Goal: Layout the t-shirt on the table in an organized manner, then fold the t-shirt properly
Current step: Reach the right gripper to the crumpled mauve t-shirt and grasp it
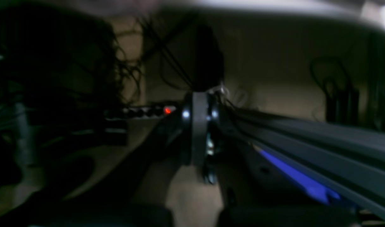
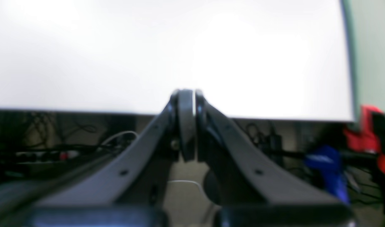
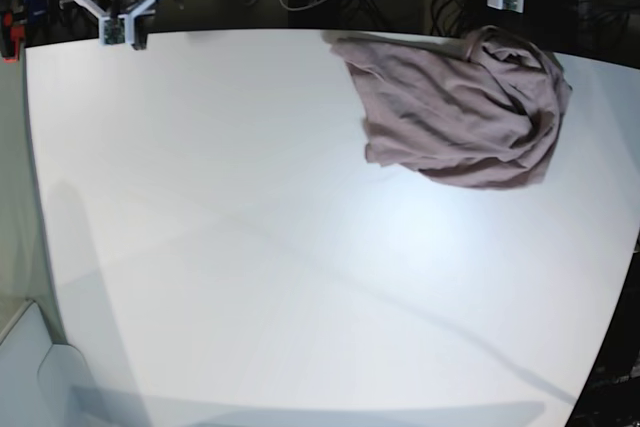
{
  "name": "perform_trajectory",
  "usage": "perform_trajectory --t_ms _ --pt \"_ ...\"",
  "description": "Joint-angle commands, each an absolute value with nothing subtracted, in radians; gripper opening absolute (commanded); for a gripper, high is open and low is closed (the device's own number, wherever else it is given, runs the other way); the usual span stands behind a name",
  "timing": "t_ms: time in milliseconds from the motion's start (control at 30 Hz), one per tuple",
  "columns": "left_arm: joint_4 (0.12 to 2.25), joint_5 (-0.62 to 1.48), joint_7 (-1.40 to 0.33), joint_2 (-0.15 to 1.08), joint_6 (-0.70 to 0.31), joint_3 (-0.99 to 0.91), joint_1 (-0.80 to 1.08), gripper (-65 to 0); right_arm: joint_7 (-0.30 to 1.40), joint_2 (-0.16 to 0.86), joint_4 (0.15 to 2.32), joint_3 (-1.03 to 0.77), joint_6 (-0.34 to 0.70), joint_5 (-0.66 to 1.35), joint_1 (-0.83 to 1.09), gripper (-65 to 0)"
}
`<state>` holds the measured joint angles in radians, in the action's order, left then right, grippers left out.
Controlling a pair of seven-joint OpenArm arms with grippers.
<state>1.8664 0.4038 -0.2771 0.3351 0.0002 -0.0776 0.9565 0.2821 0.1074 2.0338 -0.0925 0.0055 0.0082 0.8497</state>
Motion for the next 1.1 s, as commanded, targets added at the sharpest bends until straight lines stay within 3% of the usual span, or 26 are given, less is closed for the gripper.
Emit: perform_trajectory --t_ms 0,367,600,733,833,1067 --pt "1.900 0.404 -0.265 0.329 0.004 -0.107 0.980 -64.8 0.252 0.110 2.052 -0.099 0.007 0.005 0.851 -65.0" --pt "1.949 0.414 -0.266 0.298 -0.002 -0.255 0.997 -64.8 0.262 0.108 2.052 0.237 0.005 0.005 0.653 -65.0" --pt "1.949 0.414 -0.266 0.297 -0.002 -0.255 1.010 -64.8 0.466 0.045 2.052 0.639 0.001 0.005 0.449 -65.0" --pt "1.949 0.414 -0.266 0.269 -0.002 -0.280 1.030 -64.8 0.604 -0.033 2.051 0.799 0.001 0.005 0.344 -55.9" --pt "1.945 0.414 -0.266 0.237 -0.004 -0.311 1.030 -64.8 0.650 -0.064 2.048 0.814 0.002 0.004 0.286 -48.8" --pt "1.949 0.414 -0.266 0.236 -0.004 -0.341 1.027 -64.8 0.659 -0.085 2.009 0.816 0.004 0.007 0.202 -46.5"
